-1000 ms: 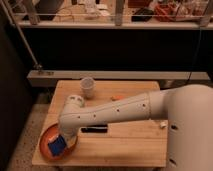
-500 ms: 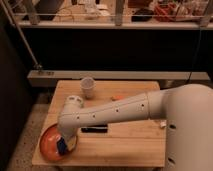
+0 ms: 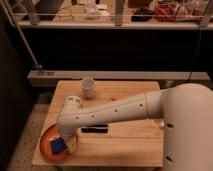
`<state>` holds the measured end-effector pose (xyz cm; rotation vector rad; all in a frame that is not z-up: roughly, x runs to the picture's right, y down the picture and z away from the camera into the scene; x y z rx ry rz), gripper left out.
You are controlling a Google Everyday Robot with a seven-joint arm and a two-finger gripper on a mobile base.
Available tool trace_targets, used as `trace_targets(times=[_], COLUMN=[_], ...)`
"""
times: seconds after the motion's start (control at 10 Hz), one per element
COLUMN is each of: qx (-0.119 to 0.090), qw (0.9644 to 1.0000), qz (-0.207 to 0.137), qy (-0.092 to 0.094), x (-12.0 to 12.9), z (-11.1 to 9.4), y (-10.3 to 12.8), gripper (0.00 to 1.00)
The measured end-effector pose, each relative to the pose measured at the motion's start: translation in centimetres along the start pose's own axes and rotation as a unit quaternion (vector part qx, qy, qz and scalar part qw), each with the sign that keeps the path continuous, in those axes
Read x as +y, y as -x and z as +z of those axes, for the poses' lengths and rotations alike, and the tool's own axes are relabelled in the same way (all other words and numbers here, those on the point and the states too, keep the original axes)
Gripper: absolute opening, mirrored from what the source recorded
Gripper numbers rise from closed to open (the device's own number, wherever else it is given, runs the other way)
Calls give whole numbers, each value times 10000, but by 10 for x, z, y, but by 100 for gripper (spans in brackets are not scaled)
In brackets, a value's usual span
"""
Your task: Place the white sponge in the ceramic bowl
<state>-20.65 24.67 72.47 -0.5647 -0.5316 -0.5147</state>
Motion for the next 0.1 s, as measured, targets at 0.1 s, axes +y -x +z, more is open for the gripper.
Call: trace_targets(times=[0.1], qx=[6], qw=[10000], qz=[-6], qy=[17], x=[-1], z=[1], y=[-1], gripper=[79])
